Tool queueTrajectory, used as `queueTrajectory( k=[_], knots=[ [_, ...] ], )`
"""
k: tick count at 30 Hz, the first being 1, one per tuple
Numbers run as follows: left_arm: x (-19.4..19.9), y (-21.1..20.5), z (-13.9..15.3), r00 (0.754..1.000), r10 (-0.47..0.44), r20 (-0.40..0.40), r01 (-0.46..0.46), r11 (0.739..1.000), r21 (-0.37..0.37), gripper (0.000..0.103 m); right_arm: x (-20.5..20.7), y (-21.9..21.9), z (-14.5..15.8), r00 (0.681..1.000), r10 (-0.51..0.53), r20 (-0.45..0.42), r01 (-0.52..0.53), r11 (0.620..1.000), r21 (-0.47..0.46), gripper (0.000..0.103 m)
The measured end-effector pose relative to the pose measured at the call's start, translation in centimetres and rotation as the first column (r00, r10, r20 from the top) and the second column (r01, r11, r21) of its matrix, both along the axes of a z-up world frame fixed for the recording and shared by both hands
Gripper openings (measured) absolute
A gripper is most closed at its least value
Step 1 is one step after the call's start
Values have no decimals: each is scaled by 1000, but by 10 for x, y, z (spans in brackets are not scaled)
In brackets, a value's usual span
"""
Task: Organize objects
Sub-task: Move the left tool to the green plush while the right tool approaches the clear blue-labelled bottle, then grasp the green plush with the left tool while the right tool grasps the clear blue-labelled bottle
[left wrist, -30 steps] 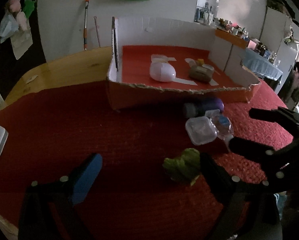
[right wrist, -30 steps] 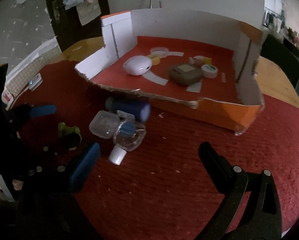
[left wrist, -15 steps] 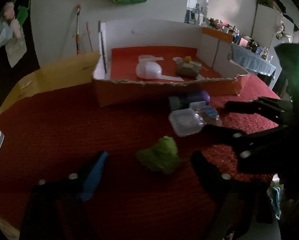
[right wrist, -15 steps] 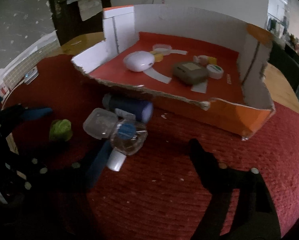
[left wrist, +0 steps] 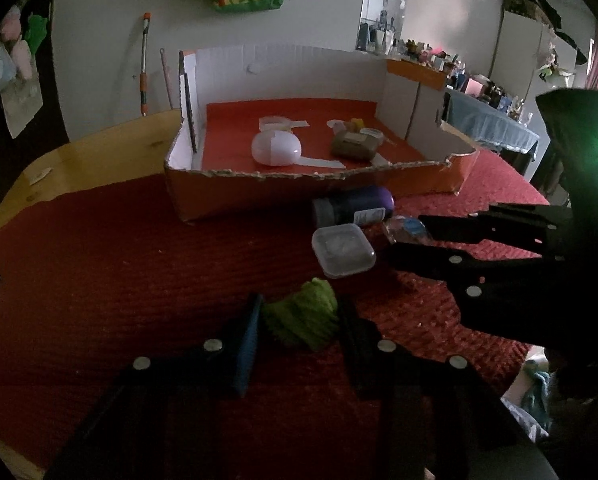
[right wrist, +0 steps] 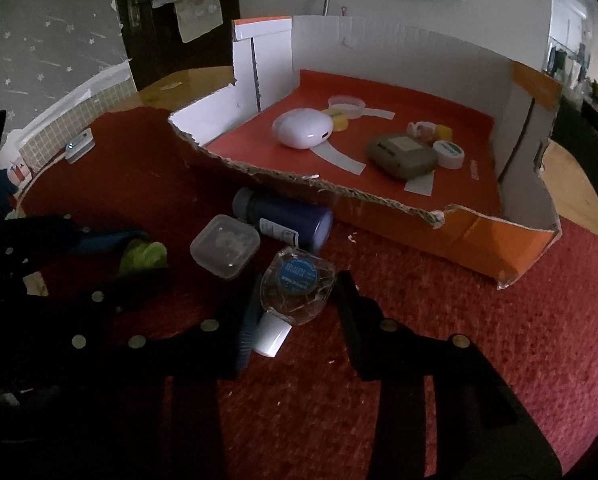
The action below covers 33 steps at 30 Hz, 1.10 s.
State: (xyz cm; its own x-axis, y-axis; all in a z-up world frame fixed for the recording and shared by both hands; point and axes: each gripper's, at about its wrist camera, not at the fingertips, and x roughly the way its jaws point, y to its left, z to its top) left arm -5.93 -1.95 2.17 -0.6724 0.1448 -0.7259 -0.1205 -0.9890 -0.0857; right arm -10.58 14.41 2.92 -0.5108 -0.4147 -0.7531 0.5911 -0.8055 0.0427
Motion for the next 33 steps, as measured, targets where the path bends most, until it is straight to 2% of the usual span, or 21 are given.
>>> queueTrajectory(
  k=[11, 25, 33],
  knots=[
    [-3, -2, 8, 1000, 8, -9, -8, 1000, -4, 37, 12, 12, 17, 1000, -1, -3, 1, 999, -46, 36],
    [-7, -2, 14, 1000, 8, -16, -8, 1000, -4, 37, 12, 21, 23, 1000, -13, 13, 14, 997, -76, 36],
    [-14, 1, 32, 999, -11, -53, 10, 1000, -15, 37, 10, 26, 39, 1000, -9, 10, 10, 992, -123, 36]
  ],
)
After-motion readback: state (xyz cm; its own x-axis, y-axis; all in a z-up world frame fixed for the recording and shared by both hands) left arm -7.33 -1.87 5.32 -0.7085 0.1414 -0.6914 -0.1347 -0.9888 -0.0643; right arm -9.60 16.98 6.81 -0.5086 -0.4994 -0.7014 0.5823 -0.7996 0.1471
